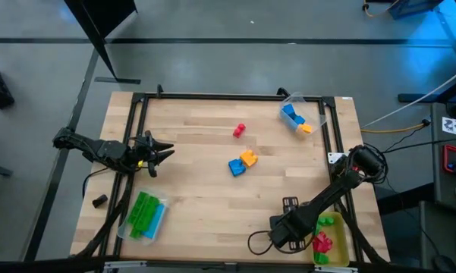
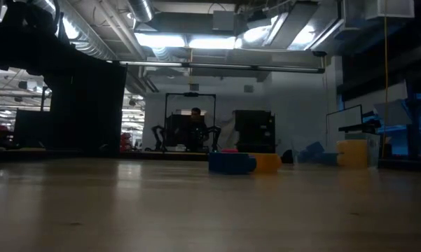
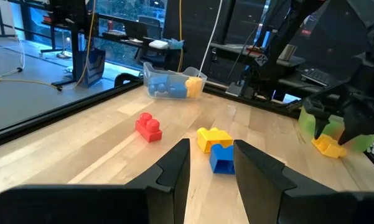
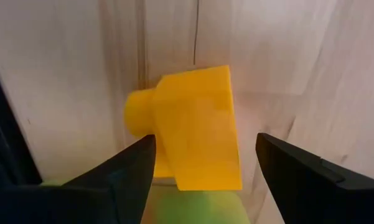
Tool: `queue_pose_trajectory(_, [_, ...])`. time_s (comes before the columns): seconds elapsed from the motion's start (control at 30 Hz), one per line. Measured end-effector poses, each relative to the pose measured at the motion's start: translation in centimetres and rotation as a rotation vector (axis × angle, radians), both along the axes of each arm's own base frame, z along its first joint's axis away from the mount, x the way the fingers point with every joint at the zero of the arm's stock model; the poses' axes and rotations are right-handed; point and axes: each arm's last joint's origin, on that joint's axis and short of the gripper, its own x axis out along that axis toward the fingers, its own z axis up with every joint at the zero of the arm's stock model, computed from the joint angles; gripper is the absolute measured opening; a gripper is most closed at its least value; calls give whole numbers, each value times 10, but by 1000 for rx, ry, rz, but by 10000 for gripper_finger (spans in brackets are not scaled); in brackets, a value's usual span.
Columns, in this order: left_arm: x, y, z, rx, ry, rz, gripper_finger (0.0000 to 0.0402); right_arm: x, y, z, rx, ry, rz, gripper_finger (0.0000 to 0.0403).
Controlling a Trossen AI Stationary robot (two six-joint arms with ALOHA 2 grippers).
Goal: Sort blocks by size
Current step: Put the bottom 2 stud yellow game piece into the top transparent bin
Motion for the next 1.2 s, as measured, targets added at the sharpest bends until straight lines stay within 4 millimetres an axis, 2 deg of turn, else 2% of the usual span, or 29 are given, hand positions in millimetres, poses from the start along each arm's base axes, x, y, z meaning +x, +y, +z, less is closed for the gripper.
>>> queue_pose_trajectory(0.4, [0,0,0,0,0,0,107,0,1,-5,32,-8,24,269])
queue_pose_trajectory(0.73, [0,0,0,0,0,0,107,-1,1,-4,42,-4,26,164])
queue_pose_trajectory(0.9, [0,0,0,0,0,0,107,0,1,-4,44,-2,19,164])
queue_pose_trajectory(1.07, [0,0,0,0,0,0,107,1,2,-4,58,-14,17,194])
queue_pose_trajectory(1.2, [0,0,0,0,0,0,107,5,1,-4,71,-38,7,188])
